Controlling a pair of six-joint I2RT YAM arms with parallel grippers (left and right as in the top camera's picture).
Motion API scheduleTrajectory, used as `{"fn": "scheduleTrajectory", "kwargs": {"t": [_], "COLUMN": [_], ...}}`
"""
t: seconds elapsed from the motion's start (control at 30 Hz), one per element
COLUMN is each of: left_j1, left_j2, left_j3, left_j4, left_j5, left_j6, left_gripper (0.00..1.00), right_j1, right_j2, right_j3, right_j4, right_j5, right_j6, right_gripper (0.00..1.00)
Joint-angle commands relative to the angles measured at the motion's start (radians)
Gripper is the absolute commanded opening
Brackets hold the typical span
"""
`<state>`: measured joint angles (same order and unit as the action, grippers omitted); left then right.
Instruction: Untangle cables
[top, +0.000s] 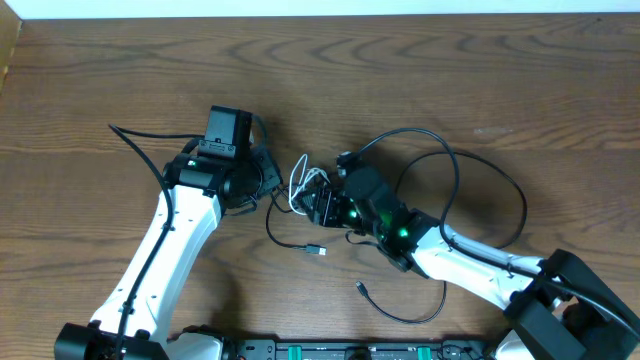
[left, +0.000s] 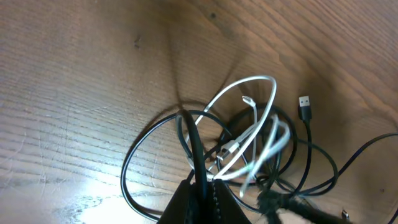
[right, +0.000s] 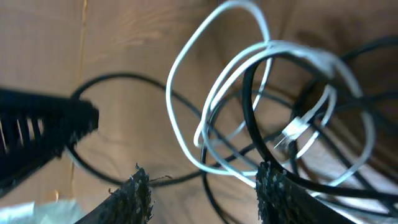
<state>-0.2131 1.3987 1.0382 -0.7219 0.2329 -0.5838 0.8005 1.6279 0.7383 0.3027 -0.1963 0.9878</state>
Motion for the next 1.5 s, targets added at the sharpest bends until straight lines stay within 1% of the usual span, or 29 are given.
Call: {"fn": "scheduleTrajectory", "kwargs": {"t": [0.0,0.07,0.3,0.4,0.47,0.67,0.77,0.83,0.97,1.17,1.23,1.3,1.37,1.47], "left_j1": [0.005,0.005,0.005,0.005,0.005,0.005,0.005,0.005,0.005,0.005,0.005,0.005,0.005,0.005], "left_j2": [-0.016,-0.016,-0.016,-0.016,-0.016,-0.016,-0.016,-0.016,-0.016,-0.016,-0.016,-0.016,-0.016,-0.016], "left_j3": [0.0,0.0,0.0,0.0,0.0,0.0,0.0,0.0,0.0,0.0,0.0,0.0,0.0,0.0], "left_j4": [-0.005,-0.003,-0.004,-0.003,-0.003,-0.003,-0.003,-0.003,-0.003,-0.003,-0.003,-0.003,-0.003,-0.003], "left_j5": [-0.017,-0.017,-0.017,-0.017,-0.017,-0.017,-0.017,-0.017,-0.017,-0.017,-0.017,-0.018,-0.018,-0.017], "left_j6": [-0.012,-0.012,-0.012,-0.012,-0.012,-0.012,-0.012,-0.012,-0.012,-0.012,-0.012,-0.012,-0.012,-0.012], "left_gripper": [0.08,0.08,0.08,0.08,0.08,0.08,0.08,0.08,0.08,0.08,0.08,0.08,0.08,0.08], "right_j1": [-0.009,-0.008,-0.007,-0.007,-0.007,-0.006,-0.006,-0.006,-0.013,-0.011,-0.006,0.005,0.005,-0.008], "right_j2": [0.009,0.009,0.009,0.009,0.014,0.087,0.137,0.16,0.195,0.208,0.208,0.208,0.208,0.207], "right_j3": [0.0,0.0,0.0,0.0,0.0,0.0,0.0,0.0,0.0,0.0,0.0,0.0,0.0,0.0], "right_j4": [0.025,0.04,0.095,0.097,0.095,0.152,0.21,0.24,0.281,0.276,0.273,0.269,0.262,0.295], "right_j5": [0.075,0.074,-0.007,0.005,0.023,0.026,0.018,0.028,0.06,0.061,0.059,0.031,-0.063,-0.253], "right_j6": [-0.02,-0.042,-0.038,-0.039,-0.039,-0.035,0.02,0.022,0.031,0.043,0.003,-0.103,-0.186,-0.275], "right_gripper": [0.54,0.55,0.5,0.56,0.56,0.54,0.52,0.5,0.49,0.42,0.37,0.27,0.11,0.02]}}
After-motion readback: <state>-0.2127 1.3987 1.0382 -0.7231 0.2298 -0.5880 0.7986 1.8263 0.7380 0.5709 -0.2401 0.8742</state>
